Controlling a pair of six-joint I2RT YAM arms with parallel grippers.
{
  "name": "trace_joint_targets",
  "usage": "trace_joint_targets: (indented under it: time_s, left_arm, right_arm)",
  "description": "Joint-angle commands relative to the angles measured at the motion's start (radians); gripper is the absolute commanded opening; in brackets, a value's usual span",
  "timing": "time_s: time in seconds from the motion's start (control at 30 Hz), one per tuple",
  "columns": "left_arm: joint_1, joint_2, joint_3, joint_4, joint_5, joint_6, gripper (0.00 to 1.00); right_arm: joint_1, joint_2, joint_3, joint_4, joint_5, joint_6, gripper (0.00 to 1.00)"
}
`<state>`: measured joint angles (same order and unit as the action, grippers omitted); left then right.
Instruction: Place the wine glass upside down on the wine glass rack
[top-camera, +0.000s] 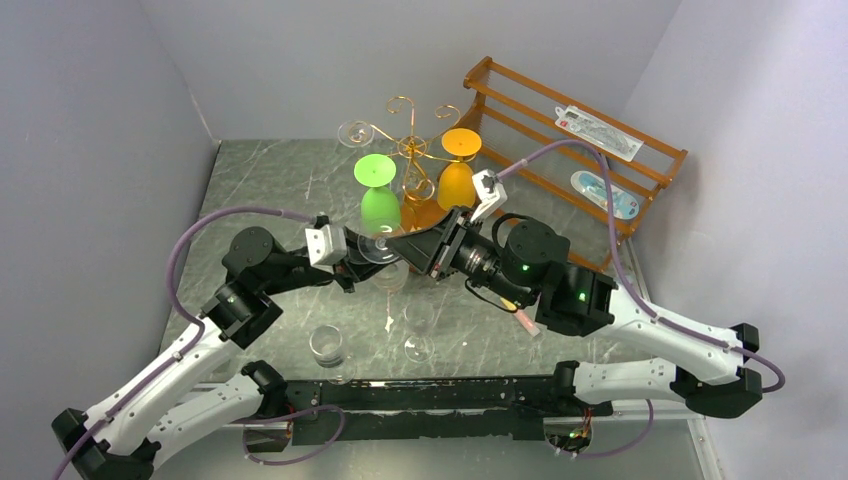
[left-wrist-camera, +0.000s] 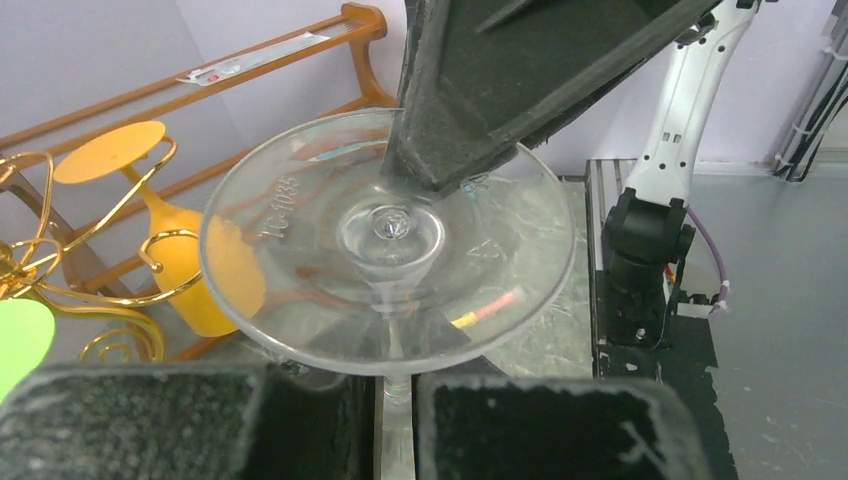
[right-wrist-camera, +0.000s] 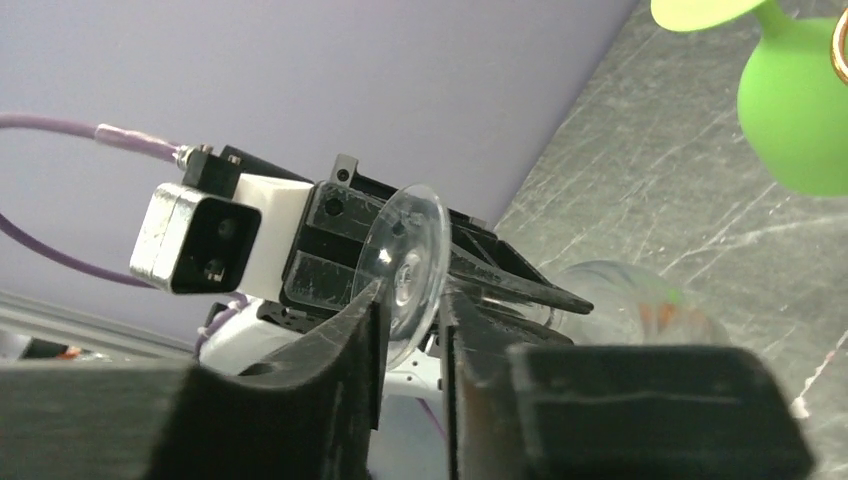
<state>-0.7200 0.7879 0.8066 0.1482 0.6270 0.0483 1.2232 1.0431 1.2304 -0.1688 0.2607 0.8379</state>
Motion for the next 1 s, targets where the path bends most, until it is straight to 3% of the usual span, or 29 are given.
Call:
trace_joint_targets:
  time_s: [0.0,0.07,0.13,0.3,0.4,0.7,0.83,0.97]
  left_arm:
    - [0.000,-0.010,0.017,0.027,0.051,0.044,0.06]
    - [-0.001,-0.009,0.018,0.014,0.057,0.052,0.13]
    - [-0.001,-0.003,0.028,-0.016,0.065,0.058,0.22]
    - [0.000,-0.001,0.036,-0.073,0.037,0.033,0.56]
    - [-0.001,-0.021,0.018,-0.080,0.002,0.003,0.66]
    - [-0.001,-0.105,-0.054,-0.089,-0.213,-0.095,0.74]
    - [-0.001,-0.132,-0.063,-0.125,-0.383,-0.202,0.75]
    - [-0.001,-0.169,-0.080,-0.135,-0.426,-0.204,0.75]
  right_arm:
    - [0.004,-0.025,0.005,0.002,0.052,0.045,0.17]
    - [0.004,-0.029,0.007,-0.007,0.066,0.053,0.01]
    - [0.002,-0.034,0.011,-0.022,0.089,0.061,0.00]
    - [0.000,-0.072,-0.009,-0.046,0.178,0.115,0.00]
    - [-0.001,-0.100,-0.022,-0.071,0.246,0.154,0.00]
    - [-0.004,-0.144,-0.045,-0.177,0.453,0.231,0.00]
    - [-0.009,-0.148,-0.057,-0.165,0.565,0.216,0.00]
    - [-0.021,-0.132,-0.077,-0.100,0.599,0.183,0.00]
